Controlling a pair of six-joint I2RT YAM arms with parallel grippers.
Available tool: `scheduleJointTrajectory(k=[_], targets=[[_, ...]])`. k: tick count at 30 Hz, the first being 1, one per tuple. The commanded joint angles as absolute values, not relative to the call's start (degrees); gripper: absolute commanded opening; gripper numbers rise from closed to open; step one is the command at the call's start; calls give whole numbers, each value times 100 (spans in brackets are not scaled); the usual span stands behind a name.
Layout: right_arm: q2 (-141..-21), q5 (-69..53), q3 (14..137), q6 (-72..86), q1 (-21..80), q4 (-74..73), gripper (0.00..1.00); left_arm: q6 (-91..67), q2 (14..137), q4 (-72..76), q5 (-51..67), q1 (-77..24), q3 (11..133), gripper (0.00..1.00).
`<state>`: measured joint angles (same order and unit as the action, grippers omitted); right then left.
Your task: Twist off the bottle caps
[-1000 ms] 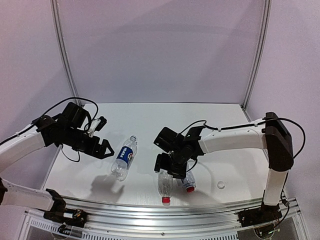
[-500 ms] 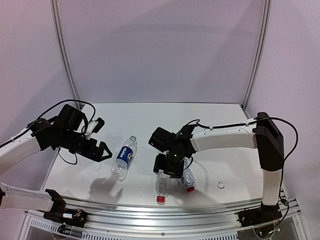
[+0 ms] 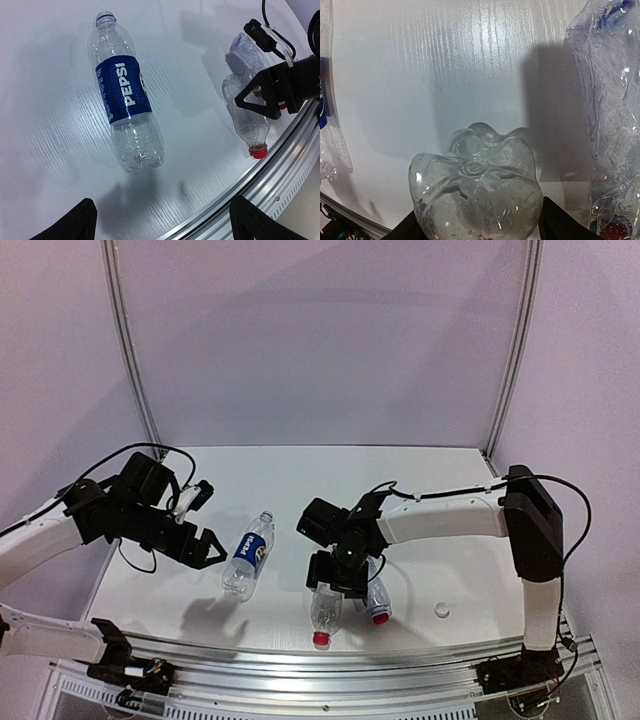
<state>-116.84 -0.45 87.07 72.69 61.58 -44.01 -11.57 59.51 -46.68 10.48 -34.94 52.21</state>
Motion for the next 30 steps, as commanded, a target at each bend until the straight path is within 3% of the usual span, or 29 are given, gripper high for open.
scheduleJointTrajectory(k=[1,5,16,30], targets=[[-11831,-38,8828,7181,6120,-4518,68,-1178,5846,-4589,1052,-3557,5133,90],[-11786,-35,8865,7192,6107,-4526,60,-1176,5772,-4503,1085,-3617,5074,90],[-10671,330,9048,8031,6000,-4160,55,-1238,5237,-4268,1020,-4059,5229,91],[-9042,925,7748,10000,5981,-2536,51,-1217,5118,-3153,316,-4991,5712,90]])
